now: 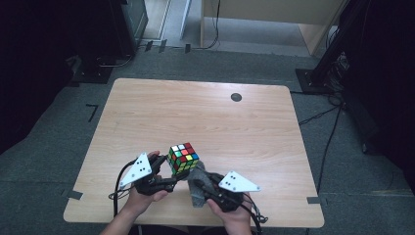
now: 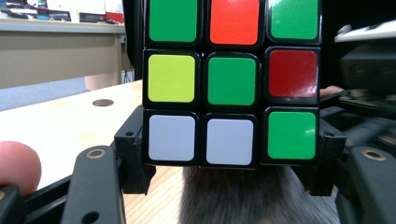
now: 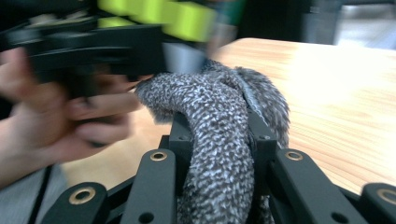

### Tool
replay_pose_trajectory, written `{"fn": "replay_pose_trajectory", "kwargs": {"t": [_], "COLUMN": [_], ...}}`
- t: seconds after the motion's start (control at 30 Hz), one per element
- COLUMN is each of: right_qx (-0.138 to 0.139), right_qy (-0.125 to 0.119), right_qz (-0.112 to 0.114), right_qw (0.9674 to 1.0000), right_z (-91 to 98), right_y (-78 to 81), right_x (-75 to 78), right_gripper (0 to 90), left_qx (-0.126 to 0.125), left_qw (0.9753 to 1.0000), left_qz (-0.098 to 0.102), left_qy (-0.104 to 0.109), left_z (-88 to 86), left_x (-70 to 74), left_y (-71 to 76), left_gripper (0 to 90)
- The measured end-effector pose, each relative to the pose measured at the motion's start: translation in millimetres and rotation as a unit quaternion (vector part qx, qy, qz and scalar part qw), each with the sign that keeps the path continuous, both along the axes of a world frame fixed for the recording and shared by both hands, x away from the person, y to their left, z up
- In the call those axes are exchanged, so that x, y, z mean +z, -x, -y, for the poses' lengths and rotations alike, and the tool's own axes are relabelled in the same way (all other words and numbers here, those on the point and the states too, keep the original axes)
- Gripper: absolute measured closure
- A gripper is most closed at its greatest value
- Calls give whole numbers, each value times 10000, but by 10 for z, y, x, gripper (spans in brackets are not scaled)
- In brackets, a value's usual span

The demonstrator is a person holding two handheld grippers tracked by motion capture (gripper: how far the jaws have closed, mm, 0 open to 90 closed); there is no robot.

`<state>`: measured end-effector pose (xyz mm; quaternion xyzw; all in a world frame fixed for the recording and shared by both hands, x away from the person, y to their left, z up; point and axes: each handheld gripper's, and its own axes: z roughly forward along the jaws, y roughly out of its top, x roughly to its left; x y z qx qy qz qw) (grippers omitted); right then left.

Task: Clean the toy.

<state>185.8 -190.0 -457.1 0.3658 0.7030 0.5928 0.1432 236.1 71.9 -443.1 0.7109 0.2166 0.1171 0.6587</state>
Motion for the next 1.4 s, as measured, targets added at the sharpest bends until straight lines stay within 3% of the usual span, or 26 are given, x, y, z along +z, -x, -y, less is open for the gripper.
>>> {"fn": "replay_pose_trajectory", "kwargs": {"t": [0.1, 0.27, 0.33, 0.4, 0.53, 0.57, 0.63, 0.73, 0.8, 0.93, 1.0, 1.07, 1.17, 1.3, 1.4], "right_qx": [-251, 276, 355, 213, -337, -339, -150, 358, 483, 48, -348, -553, -327, 319, 259], "right_qy": [-131, 101, 114, 42, -220, -256, -185, 50, 132, -100, -214, -325, -239, 114, 70], "right_qz": [-120, -38, 10, 12, -44, -90, -146, -156, -60, -22, -33, -103, -151, -23, 86], "right_qw": [9995, 9996, 9993, 9998, 9992, 9991, 9996, 9992, 9987, 9999, 9992, 9979, 9991, 9994, 9996], "right_z": [79, -153, -207, -160, 58, 70, 2, -209, -279, -69, 75, 162, 89, -220, -224], "right_y": [-21, 47, 66, 53, -5, -7, 9, 60, 87, 33, 6, -5, 9, 94, 102], "right_x": [-40, -50, -43, -24, -12, -18, -43, -76, -59, 24, 19, 0, -28, -40, 19], "right_gripper": [708, 701, 700, 700, 702, 702, 701, 696, 696, 697, 700, 700, 698, 690, 692], "left_qx": [-26, -32, -9, 11, 41, 29, 4, -41, -60, -8, 8, 12, -15, -88, -108], "left_qw": [10000, 10000, 10000, 10000, 10000, 10000, 10000, 10000, 9999, 10000, 10000, 10000, 10000, 9999, 9999], "left_qz": [-61, -16, -12, 4, 9, 9, -9, -4, 24, 47, 69, 60, 17, 41, 59], "left_qy": [72, -51, -65, -14, 82, 78, 38, -57, -94, 16, 26, 45, 50, -107, -118], "left_z": [-1, 50, 48, 27, -1, 6, 30, 73, 81, 45, 26, 13, 30, 93, 92], "left_x": [4, -11, -14, -3, 23, 21, 10, -13, -16, 11, 28, 33, 27, -7, -11], "left_y": [-3, 16, 17, 12, 9, 11, 17, 29, 39, 37, 32, 27, 25, 46, 52], "left_gripper": [341, 341, 341, 340, 340, 341, 341, 340, 341, 341, 341, 341, 341, 341, 341]}}
